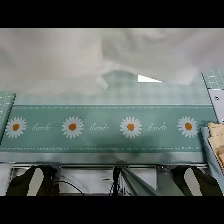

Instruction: Fold the shirts.

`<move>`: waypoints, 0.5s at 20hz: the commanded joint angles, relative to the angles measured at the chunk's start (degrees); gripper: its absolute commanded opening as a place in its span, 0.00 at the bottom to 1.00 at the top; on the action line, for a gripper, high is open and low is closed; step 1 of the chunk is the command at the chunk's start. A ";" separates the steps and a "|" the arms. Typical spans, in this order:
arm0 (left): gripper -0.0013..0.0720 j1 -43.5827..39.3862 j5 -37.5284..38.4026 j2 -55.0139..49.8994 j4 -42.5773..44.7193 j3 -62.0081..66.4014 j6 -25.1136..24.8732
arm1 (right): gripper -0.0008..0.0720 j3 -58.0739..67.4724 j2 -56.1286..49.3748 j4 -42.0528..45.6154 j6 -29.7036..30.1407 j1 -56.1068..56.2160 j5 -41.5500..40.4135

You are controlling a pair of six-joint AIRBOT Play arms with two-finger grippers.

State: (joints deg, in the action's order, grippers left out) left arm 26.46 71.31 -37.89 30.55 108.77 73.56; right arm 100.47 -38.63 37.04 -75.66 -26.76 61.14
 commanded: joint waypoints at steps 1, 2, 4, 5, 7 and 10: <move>0.04 1.97 9.01 0.74 5.60 13.14 10.64 | 0.03 13.97 2.32 15.17 -10.95 0.04 10.36; 0.04 1.97 13.81 0.81 7.54 15.80 13.79 | 0.03 16.52 2.32 17.11 -11.54 0.04 15.21; 0.04 1.97 23.54 0.79 10.49 18.75 17.90 | 0.03 18.69 2.32 21.62 -13.35 0.04 25.92; 0.04 1.97 28.30 0.79 12.33 18.82 19.06 | 0.03 18.67 2.25 24.59 -13.99 0.04 32.89; 0.04 1.57 34.03 0.72 13.00 17.86 20.76 | 0.03 18.64 0.61 27.54 -14.14 0.09 45.48; 0.04 0.31 34.27 1.60 12.98 10.69 20.70 | 0.03 13.25 0.48 28.68 -12.85 3.50 45.27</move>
State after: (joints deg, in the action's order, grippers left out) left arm 27.44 100.55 -36.91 41.82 123.26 92.03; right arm 116.29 -37.71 61.01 -88.23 -25.23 97.73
